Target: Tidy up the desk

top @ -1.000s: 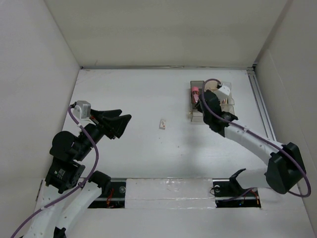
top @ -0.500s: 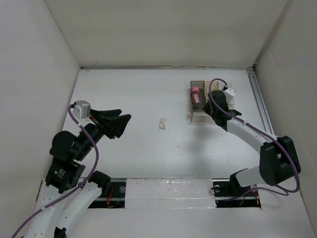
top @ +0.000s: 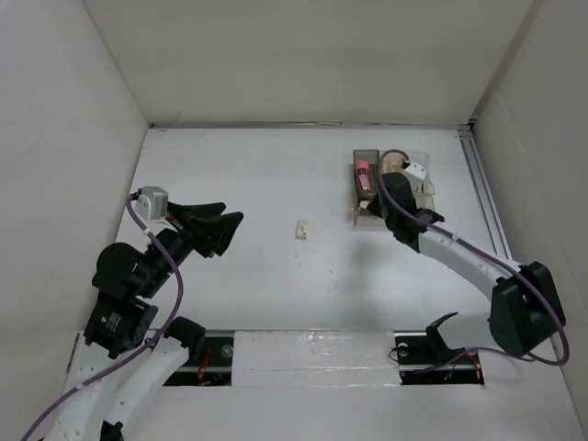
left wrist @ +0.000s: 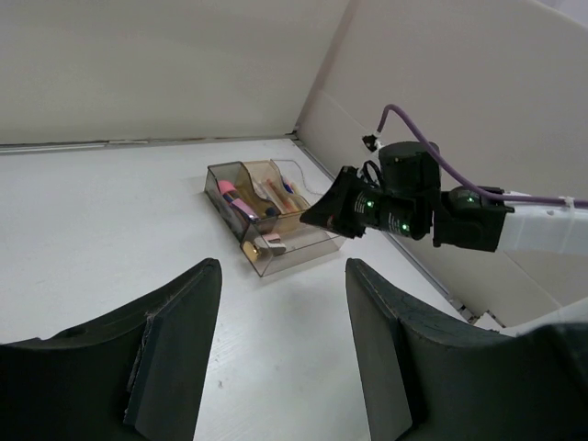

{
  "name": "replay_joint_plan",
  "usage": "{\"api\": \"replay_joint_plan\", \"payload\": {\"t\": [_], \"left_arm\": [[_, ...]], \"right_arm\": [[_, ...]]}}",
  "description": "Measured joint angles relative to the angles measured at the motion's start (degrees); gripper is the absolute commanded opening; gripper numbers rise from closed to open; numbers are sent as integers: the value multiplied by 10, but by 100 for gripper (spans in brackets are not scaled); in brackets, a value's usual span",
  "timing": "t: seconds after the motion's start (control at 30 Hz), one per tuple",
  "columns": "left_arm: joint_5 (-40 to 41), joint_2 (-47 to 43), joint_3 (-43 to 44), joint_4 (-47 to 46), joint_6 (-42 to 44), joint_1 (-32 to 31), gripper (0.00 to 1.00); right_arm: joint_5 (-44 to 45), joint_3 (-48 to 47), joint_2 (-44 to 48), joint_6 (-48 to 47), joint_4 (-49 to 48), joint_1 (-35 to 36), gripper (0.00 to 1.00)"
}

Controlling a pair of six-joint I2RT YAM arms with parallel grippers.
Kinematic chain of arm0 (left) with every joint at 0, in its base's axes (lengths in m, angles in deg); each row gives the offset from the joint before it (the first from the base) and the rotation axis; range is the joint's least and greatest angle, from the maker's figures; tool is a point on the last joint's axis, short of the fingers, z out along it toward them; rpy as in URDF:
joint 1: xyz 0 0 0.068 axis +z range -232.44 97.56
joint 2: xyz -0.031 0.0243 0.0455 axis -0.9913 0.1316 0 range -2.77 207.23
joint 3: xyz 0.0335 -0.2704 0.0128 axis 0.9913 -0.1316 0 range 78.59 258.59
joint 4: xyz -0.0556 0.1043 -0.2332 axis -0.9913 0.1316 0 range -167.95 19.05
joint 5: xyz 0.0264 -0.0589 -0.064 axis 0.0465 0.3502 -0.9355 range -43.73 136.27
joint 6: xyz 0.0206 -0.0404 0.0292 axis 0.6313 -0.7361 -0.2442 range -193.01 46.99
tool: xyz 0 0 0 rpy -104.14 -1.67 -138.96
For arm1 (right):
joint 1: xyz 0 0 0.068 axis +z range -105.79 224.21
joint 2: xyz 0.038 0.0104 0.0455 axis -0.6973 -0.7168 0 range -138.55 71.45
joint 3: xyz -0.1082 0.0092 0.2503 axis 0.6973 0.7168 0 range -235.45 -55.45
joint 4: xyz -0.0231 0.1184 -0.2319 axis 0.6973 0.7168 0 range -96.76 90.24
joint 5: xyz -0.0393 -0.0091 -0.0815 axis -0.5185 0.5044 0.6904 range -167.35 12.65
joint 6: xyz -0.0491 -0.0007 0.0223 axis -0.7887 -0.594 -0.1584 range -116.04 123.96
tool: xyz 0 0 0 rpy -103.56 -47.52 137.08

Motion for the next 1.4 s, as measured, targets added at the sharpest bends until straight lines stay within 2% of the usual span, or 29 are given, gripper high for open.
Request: {"api": "replay_joint_plan", "payload": {"t": [0.03,0.13,0.23,0.27,0.3,0.37,0.47,0.53,0.63,0.67,0.73,0.83,0.87,1.0,1.07,1.23,1.4], "left_arm": [[0,0,0,0,0,0,52],[0,0,0,0,0,0,53],[0,0,0,0,0,0,53],[0,0,0,0,0,0,53],[0,0,0,0,0,0,53],[0,1,0,0,0,0,52],[0,1,0,0,0,0,53],[0,1,0,0,0,0,53],[0,2,0,0,0,0,53],[0,2,0,0,0,0,53],[0,2,0,0,0,0,53],[-1,2,0,0,0,0,53],[-1,2,0,0,0,0,53],[-1,2,0,0,0,0,53],[-1,2,0,0,0,0,53],[-1,2,0,0,0,0,53],[-1,2,0,0,0,0,53]], "right_arm": [[-1,2,5,1,-8,22,1],[-7,3,2,2,-34,103,0],[4,-17,-46,5,-44,185,35],[6,-29,-72,6,-44,205,52],[10,-47,-107,6,-44,227,60],[19,-80,-170,3,-43,254,70],[28,-122,-253,2,-36,270,73],[35,-143,-296,2,-30,270,73],[52,-168,-335,-2,-21,270,67],[56,-179,-342,-5,-19,270,59],[70,-202,-357,-9,-12,269,50],[105,-235,-387,-10,-4,271,22],[115,-242,-393,-12,-1,272,10],[150,-242,-397,-2,2,280,8],[141,-213,-374,2,-9,279,9],[94,-96,-201,2,-18,233,9],[82,-35,-10,3,-54,114,9]]}}
